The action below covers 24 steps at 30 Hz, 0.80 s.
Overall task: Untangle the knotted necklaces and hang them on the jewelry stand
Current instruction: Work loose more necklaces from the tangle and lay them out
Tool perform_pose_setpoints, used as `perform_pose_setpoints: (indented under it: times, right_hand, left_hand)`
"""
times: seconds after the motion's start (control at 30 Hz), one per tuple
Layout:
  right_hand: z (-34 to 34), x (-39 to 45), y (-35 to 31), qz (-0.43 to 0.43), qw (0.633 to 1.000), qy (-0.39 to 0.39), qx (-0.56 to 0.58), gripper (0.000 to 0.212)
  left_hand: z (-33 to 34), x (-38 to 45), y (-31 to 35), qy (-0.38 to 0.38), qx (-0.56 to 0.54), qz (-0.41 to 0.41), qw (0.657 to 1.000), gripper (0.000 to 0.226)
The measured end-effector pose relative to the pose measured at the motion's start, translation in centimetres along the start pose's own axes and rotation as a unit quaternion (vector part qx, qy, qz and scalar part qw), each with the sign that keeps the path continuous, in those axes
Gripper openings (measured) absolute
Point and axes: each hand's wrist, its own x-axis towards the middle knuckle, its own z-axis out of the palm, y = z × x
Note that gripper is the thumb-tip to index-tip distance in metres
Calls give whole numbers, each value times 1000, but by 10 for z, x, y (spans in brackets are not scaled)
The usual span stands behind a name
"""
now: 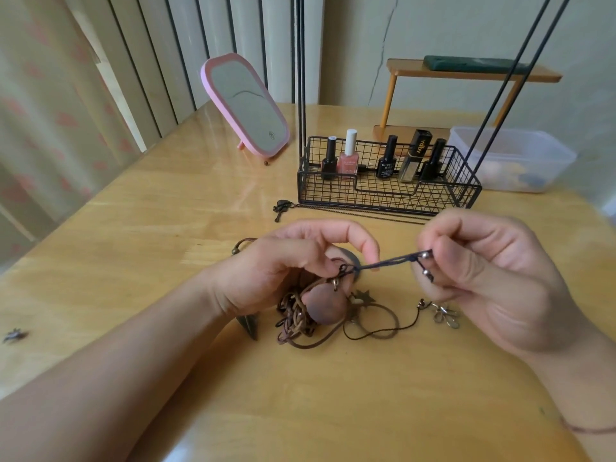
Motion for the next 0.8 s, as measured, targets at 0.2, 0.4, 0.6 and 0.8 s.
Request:
perform_pose_setpoints:
  times: [0.2,0.4,0.6,0.8]
  right_hand:
    - [2,2,-1,1,999,36,-29,30]
    - [2,2,-5,7,999,44,-19,39]
    - [4,5,-1,1,982,167,-86,38]
    - [2,2,3,-47,978,90,-182,52]
  left_hand:
    - [2,-1,-2,-9,12,2,1000,14]
    - [-2,-1,-3,-37,-8,0,999,15]
    - [-3,-1,-5,-39,0,1,999,11]
    - [-4,-1,-6,-47,15,9,999,7]
